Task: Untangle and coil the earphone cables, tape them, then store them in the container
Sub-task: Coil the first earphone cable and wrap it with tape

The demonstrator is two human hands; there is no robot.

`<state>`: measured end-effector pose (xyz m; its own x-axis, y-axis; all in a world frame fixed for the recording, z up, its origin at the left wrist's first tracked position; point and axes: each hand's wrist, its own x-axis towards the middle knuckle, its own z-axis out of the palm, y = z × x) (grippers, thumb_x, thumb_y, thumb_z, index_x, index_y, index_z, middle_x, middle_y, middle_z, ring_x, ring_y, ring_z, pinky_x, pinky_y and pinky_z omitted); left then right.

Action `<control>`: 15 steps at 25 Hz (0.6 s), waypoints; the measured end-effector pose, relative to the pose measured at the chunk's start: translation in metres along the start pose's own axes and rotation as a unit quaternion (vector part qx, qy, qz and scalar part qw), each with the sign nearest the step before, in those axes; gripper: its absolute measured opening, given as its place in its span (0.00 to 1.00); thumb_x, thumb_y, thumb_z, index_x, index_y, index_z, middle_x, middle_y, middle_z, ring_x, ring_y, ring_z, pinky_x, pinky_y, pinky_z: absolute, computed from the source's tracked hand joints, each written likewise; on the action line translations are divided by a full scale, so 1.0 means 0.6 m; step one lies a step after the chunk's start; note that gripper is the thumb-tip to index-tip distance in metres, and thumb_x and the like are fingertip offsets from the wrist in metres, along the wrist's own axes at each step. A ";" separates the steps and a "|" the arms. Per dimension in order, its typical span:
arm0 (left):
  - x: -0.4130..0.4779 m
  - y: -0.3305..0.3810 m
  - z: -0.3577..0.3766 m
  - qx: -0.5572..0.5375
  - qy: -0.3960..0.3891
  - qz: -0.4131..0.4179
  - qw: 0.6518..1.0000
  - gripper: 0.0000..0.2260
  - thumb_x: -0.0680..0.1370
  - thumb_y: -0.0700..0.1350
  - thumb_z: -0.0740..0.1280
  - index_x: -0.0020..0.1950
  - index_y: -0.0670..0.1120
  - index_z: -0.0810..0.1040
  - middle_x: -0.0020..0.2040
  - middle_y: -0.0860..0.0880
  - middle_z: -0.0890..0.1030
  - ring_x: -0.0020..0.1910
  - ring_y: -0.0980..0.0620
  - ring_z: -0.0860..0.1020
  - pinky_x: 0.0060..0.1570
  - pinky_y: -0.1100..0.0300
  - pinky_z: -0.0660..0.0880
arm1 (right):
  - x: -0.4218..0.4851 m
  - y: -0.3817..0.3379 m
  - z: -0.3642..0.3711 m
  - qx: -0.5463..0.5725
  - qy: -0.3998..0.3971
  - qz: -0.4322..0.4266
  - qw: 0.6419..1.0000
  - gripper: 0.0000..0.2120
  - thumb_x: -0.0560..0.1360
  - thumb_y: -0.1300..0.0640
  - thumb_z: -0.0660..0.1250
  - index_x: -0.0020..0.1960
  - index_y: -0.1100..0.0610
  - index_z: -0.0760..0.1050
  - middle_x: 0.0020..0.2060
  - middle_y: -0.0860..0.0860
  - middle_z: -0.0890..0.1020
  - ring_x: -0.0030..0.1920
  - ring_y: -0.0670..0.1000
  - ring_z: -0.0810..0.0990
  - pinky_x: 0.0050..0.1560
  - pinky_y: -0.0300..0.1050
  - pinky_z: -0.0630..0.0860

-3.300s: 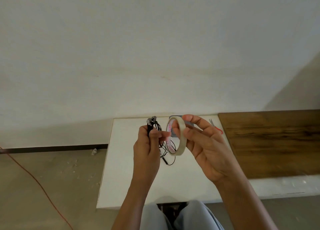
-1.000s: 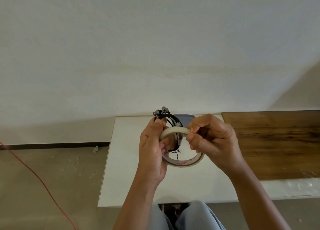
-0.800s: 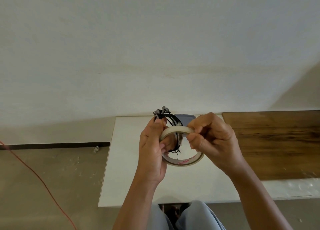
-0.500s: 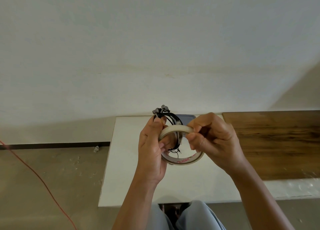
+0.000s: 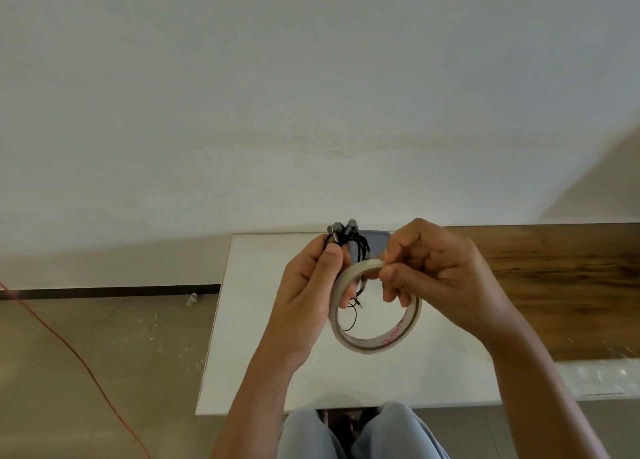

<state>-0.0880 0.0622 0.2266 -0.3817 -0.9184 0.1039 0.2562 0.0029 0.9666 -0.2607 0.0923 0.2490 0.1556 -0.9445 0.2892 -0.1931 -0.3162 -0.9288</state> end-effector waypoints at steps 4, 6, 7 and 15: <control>-0.007 -0.010 0.004 0.064 0.010 0.056 0.996 0.13 0.81 0.50 0.53 0.49 0.49 0.75 0.42 0.53 0.80 0.41 0.58 0.77 0.45 0.66 0.74 | 0.002 -0.010 -0.007 -0.014 -0.022 0.048 0.999 0.10 0.73 0.59 0.70 0.41 0.50 0.70 0.33 0.60 0.82 0.27 0.51 0.79 0.28 0.39 0.75; -0.010 -0.011 0.006 0.074 -0.002 0.078 0.994 0.12 0.82 0.55 0.53 0.50 0.55 0.75 0.45 0.54 0.80 0.45 0.56 0.78 0.48 0.64 0.74 | 0.003 -0.015 -0.008 -0.020 -0.029 0.060 0.998 0.09 0.71 0.58 0.69 0.41 0.51 0.68 0.34 0.59 0.83 0.28 0.51 0.79 0.28 0.40 0.75; -0.011 -0.010 0.007 0.070 -0.012 0.086 0.994 0.12 0.81 0.57 0.54 0.50 0.54 0.74 0.45 0.54 0.80 0.45 0.55 0.78 0.49 0.62 0.74 | 0.003 -0.016 -0.006 -0.023 -0.033 0.059 0.997 0.10 0.71 0.58 0.69 0.41 0.53 0.67 0.34 0.57 0.83 0.28 0.49 0.79 0.28 0.39 0.74; -0.011 -0.015 0.016 0.018 -0.005 0.096 0.995 0.10 0.77 0.64 0.58 0.45 0.59 0.71 0.42 0.60 0.74 0.44 0.58 0.72 0.49 0.63 0.71 | 0.000 -0.016 0.020 -0.030 0.003 0.037 0.999 0.13 0.72 0.53 0.67 0.38 0.50 0.62 0.38 0.52 0.84 0.31 0.50 0.75 0.32 0.45 0.73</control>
<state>-0.0963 0.0721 0.2198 -0.3378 -0.8954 0.2903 0.2943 0.1925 0.9361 -0.2471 0.0963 0.2550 0.1338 -0.9659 0.2218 -0.2611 -0.2503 -0.9323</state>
